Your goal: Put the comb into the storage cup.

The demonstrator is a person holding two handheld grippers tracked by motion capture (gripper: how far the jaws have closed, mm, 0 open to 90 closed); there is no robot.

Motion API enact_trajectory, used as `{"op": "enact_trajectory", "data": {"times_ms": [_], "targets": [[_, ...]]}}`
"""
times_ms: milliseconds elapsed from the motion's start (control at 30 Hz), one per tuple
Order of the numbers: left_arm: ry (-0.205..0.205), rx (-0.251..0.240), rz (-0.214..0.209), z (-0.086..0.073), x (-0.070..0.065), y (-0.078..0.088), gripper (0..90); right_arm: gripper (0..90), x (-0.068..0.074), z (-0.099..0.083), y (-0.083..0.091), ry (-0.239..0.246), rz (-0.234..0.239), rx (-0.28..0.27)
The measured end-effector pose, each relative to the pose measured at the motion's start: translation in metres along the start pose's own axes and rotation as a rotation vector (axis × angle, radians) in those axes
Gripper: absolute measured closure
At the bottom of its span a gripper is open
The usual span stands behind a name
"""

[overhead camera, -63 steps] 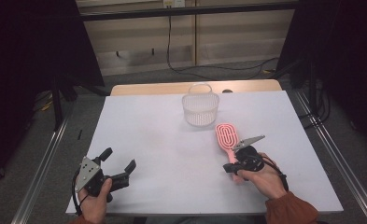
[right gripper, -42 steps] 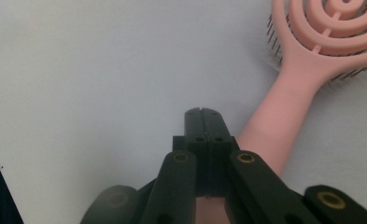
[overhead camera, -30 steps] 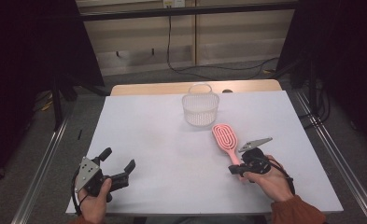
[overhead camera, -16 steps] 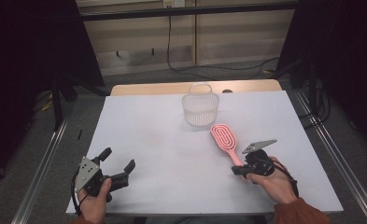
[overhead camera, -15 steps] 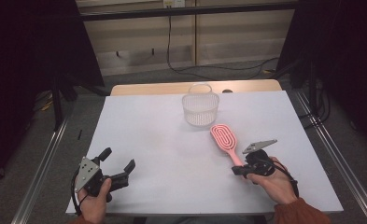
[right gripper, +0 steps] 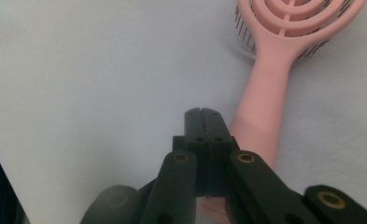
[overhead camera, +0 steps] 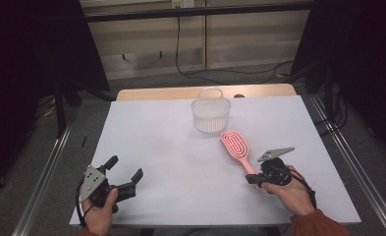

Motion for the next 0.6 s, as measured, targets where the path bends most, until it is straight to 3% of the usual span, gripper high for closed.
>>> {"op": "enact_trajectory", "data": {"times_ms": [600], "targets": [[0.009,-0.005,0.006,0.0004,0.0015,0.0010,3.5,90.0,-0.0043,-0.0006,0.0002,-0.004,-0.016,0.000]]}}
Point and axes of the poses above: each handheld gripper's, and its own axes: y roughly backward along the jaws, z roughly out of its top, x roughly to its left, the point moved 6 cm from there along -y, roughly forward along the jaws, and after that the axes turned 3 degrees about -x, right-handed, at the moved point
